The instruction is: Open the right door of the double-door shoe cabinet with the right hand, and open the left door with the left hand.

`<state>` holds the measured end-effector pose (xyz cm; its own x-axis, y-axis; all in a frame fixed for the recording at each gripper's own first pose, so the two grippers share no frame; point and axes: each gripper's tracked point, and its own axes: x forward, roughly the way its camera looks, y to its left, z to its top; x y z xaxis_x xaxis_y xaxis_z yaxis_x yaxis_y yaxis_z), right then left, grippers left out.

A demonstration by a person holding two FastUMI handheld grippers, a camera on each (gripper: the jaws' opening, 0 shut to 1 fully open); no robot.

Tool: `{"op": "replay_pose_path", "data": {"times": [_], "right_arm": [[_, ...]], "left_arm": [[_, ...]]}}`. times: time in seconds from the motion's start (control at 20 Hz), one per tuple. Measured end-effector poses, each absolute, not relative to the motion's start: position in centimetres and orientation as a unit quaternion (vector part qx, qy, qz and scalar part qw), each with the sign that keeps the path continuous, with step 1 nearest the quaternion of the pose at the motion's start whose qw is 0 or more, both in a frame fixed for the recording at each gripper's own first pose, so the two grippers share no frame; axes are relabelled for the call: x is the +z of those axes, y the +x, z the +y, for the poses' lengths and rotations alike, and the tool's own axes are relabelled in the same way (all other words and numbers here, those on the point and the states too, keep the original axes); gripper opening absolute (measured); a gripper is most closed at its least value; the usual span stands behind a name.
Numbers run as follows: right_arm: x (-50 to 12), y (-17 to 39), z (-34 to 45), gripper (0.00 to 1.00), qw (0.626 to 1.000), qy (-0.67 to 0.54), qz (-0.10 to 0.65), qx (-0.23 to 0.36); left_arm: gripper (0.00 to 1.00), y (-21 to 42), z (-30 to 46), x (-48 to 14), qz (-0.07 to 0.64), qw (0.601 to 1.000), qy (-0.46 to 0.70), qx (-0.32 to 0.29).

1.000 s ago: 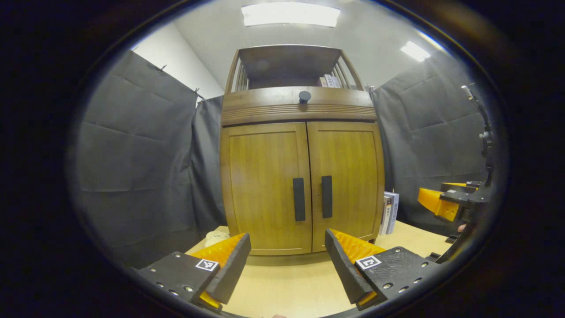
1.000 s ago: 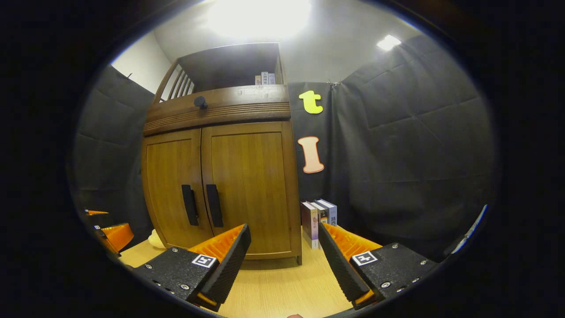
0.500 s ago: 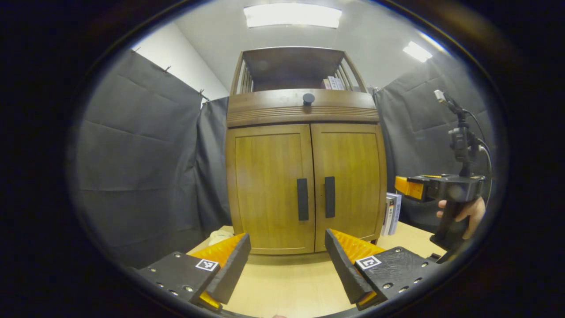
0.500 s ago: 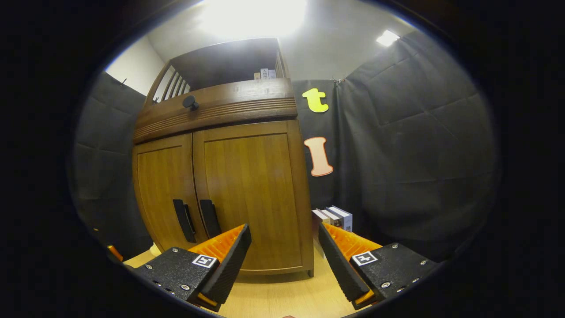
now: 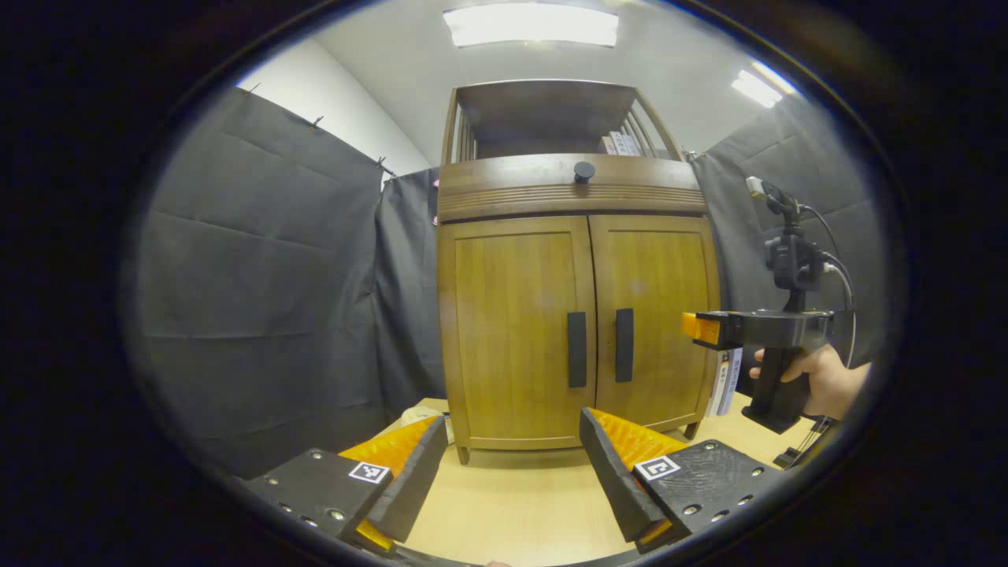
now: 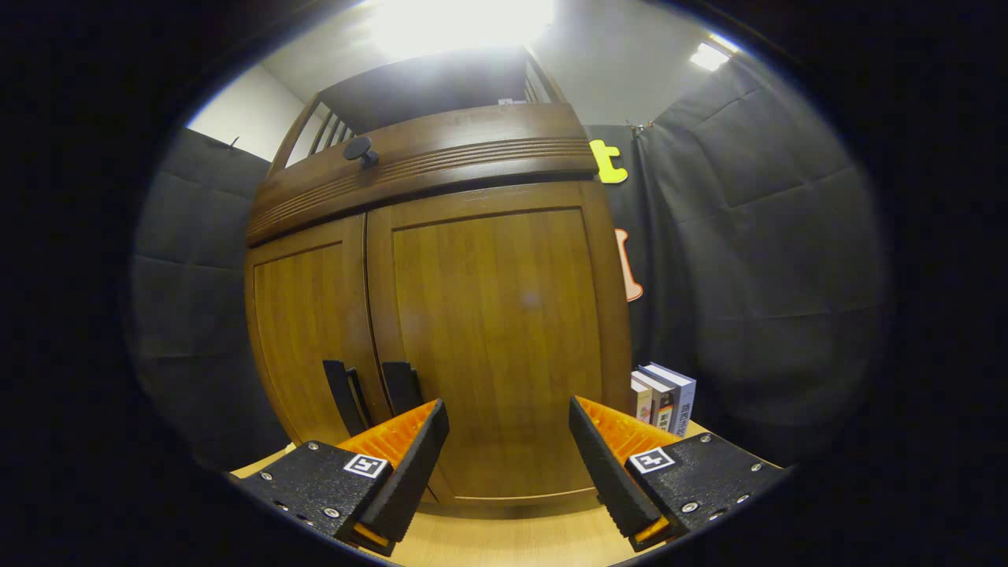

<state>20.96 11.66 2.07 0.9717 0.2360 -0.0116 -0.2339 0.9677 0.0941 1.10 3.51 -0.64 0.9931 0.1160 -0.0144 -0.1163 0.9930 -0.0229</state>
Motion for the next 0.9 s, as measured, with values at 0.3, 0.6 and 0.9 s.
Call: {"op": "replay_pose_path", "data": {"times": [0.3,0.6,0.9], "right_arm": [[1.2,22.9,18.0,0.95,0.984,0.053,0.022,0.171],[-1.8,26.0,21.1,0.91,0.980,0.048,0.060,0.183],[-3.9,28.2,22.5,0.55,0.974,0.077,0.108,0.181]], "left_arm": [[1.00,1.3,3.7,-0.8,0.013,0.997,-0.009,0.077],[1.00,1.4,4.3,-1.0,0.017,0.995,-0.009,0.098],[1.00,1.5,4.6,-1.1,0.016,0.993,0.000,0.116]]}}
